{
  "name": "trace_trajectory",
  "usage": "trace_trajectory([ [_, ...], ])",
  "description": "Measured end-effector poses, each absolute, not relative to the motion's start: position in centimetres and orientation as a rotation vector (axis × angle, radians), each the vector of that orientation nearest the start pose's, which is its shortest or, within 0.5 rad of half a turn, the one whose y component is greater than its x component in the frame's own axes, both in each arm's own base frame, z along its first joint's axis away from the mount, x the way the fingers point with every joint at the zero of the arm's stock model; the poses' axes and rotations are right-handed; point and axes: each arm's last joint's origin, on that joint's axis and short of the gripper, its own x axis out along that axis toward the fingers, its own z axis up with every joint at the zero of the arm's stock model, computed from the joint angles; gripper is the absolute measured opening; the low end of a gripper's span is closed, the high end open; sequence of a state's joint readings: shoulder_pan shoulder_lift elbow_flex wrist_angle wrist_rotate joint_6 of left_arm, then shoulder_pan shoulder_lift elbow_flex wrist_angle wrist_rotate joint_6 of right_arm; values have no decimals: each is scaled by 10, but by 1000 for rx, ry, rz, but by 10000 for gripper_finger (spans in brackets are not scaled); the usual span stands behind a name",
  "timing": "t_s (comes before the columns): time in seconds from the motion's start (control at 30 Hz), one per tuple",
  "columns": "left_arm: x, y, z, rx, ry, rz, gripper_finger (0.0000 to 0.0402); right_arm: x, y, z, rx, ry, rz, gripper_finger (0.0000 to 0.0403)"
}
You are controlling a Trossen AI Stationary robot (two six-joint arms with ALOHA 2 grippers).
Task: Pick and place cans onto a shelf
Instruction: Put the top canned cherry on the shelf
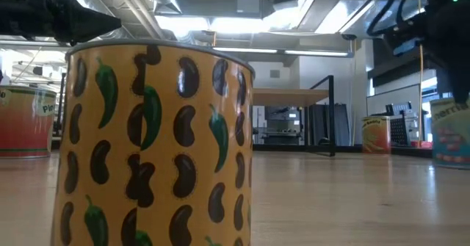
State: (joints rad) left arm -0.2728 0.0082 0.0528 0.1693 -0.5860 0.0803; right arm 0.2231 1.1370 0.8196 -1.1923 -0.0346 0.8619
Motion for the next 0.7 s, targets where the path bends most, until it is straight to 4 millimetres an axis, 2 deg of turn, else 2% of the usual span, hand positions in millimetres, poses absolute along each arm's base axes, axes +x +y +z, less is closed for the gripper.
trace_trajectory([
  [0.27, 89, -8, 196, -10, -182, 320, 0, 175, 34, 262, 624, 1379, -431, 1],
  [0.53, 89, -8, 196, -62, -189, 315, 0, 191, 25, 305, 541, 1410, -496, 0],
  [0.7, 88, -8, 198, -85, -178, 316, 0, 207, 17, 325, 495, 1401, -516, 0],
])
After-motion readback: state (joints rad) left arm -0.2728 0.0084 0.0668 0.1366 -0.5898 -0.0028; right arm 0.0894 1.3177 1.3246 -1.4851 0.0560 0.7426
